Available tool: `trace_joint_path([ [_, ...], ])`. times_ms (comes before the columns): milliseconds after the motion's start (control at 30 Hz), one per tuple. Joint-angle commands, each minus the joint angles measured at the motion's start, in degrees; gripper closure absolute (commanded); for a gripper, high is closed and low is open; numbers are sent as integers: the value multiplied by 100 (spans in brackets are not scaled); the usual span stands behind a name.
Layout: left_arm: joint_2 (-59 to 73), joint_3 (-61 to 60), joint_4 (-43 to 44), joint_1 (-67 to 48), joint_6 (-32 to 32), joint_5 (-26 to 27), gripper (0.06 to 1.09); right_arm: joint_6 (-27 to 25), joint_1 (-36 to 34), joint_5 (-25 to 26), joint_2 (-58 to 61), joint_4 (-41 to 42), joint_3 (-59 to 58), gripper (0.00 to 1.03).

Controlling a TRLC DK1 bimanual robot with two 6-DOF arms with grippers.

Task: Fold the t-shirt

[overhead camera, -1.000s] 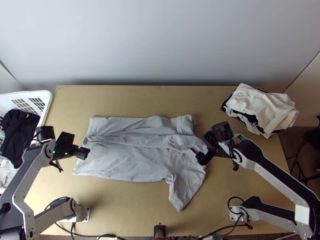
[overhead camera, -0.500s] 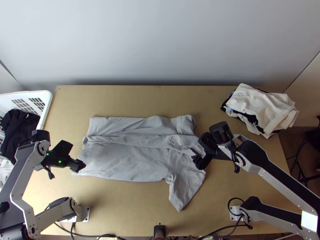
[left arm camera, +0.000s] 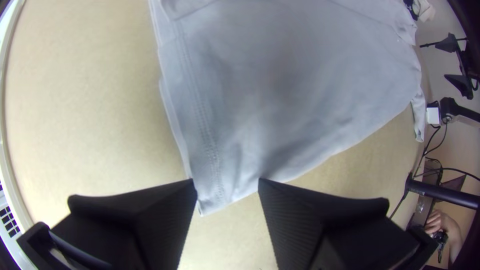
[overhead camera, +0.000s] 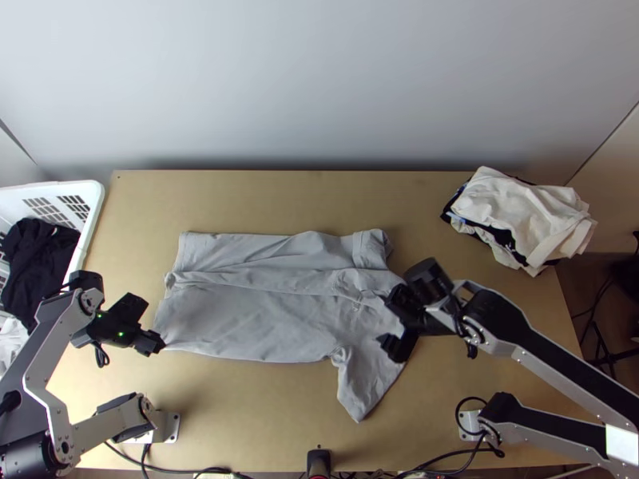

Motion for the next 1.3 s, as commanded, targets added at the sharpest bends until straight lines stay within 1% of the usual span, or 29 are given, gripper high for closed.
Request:
trace_joint_path([
  [0,241,-137,40,25,141,17,84,-171,736,-162,193,-486,38,5],
  [67,188,-137,189,16,97,17,101,-276,1026,-162,254,-574,3,5],
  [100,144,-137,260,16,80,17,105,-311,1175,-162,298,-574,-32,5],
  [167,57,-101,304,25,18,17,105,-364,1439,-162,430,-547,-111,5],
  [233,4,-75,312,34,-43,35,105,-302,1720,-162,650,-530,-129,5],
  [267,-58,-75,312,43,-43,131,105,-258,1870,-170,755,-503,-137,5],
  [400,-234,-49,330,43,-237,334,105,-21,2353,-337,1045,-196,-217,5],
  [600,-269,-22,435,-151,-579,439,105,76,2924,-460,1344,217,-331,5],
  [700,-286,30,453,-256,-755,439,105,93,3118,-469,1467,499,-568,5],
  [800,-295,66,479,-274,-852,439,105,102,3171,-469,1564,692,-709,5],
  [867,-295,48,479,-274,-861,439,105,146,3171,-469,1572,780,-744,10],
  [900,-295,48,488,-265,-869,439,105,155,3162,-460,1572,824,-753,10],
  [1000,-286,39,594,-274,-1010,439,105,287,3100,-390,1616,1026,-814,26],
  [1033,-286,48,638,-300,-1089,439,105,401,3083,-285,1678,1070,-841,32],
  [1200,-286,118,875,-669,-1599,439,105,585,3047,41,1687,1351,-1052,74],
  [1267,-277,162,910,-801,-1704,439,105,594,3021,102,1625,1457,-1095,92],
])
